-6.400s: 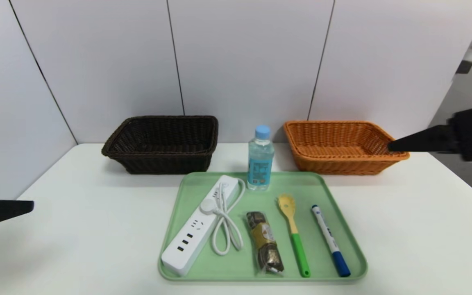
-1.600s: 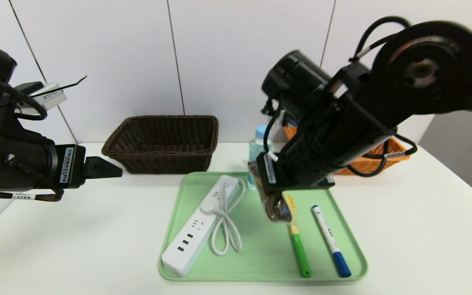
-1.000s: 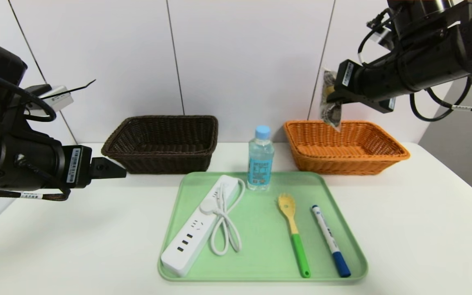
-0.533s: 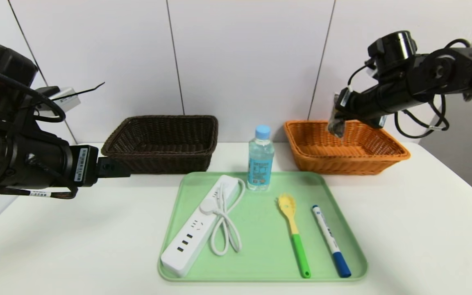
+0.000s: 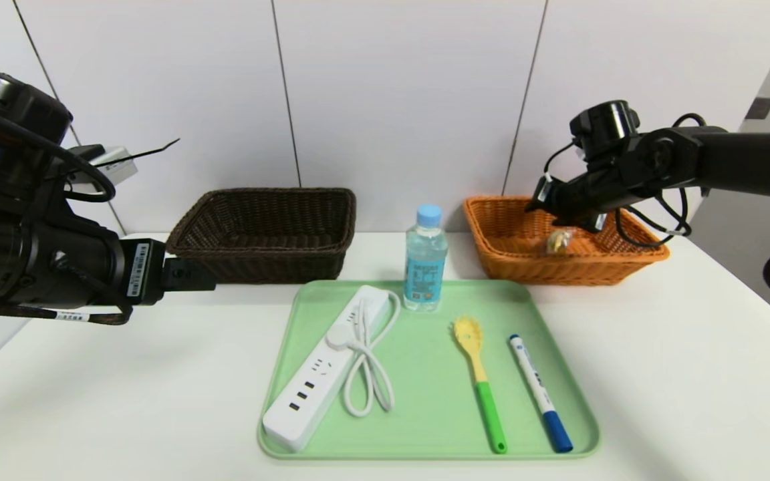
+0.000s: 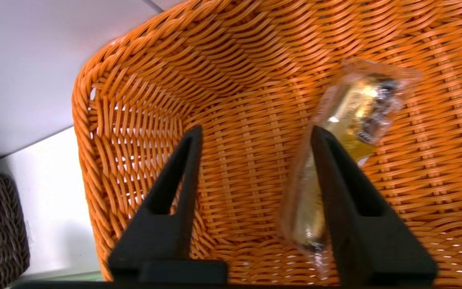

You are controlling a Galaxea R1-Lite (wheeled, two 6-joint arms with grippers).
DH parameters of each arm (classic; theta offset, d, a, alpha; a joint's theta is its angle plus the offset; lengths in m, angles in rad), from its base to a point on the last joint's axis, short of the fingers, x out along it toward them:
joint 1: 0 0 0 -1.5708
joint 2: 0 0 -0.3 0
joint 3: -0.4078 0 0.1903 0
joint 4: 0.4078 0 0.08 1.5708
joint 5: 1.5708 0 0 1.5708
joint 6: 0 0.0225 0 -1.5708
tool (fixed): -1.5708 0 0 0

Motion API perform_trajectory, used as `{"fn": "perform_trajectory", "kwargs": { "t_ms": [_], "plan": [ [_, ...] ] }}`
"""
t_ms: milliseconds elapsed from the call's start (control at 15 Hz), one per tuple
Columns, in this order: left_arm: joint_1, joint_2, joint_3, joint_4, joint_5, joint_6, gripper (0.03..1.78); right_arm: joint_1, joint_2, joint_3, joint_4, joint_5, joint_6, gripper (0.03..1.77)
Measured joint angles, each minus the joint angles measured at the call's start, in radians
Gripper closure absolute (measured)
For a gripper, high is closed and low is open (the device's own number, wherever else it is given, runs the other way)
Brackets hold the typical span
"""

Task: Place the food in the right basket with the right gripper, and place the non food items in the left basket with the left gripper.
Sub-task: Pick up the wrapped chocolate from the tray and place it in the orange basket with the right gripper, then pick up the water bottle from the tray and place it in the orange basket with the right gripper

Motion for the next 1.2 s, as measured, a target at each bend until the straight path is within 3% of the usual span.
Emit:
{"fn": "perform_trajectory", "kwargs": {
  "t_ms": [267, 533, 800, 1200],
  "plan": [
    [0.000, 0.000, 0.001, 0.000, 0.000, -0.001, 0.12, 0.004, -0.075, 0.000, 0.008, 0.000, -0.005, 0.52],
    [0.000, -0.001, 0.000, 0.000, 0.000, -0.002, 0.12, 0.060, -0.243, 0.003, 0.073, -0.003, -0.024, 0.35],
    [-0.001, -0.001, -0.004, -0.014, 0.002, -0.004, 0.12, 0.209, -0.440, 0.091, 0.176, -0.037, -0.037, 0.24],
    [-0.013, -0.016, 0.012, -0.036, 0.003, -0.012, 0.12, 0.460, -0.655, 0.489, 0.129, -0.180, -0.077, 0.16]
  ]
}}
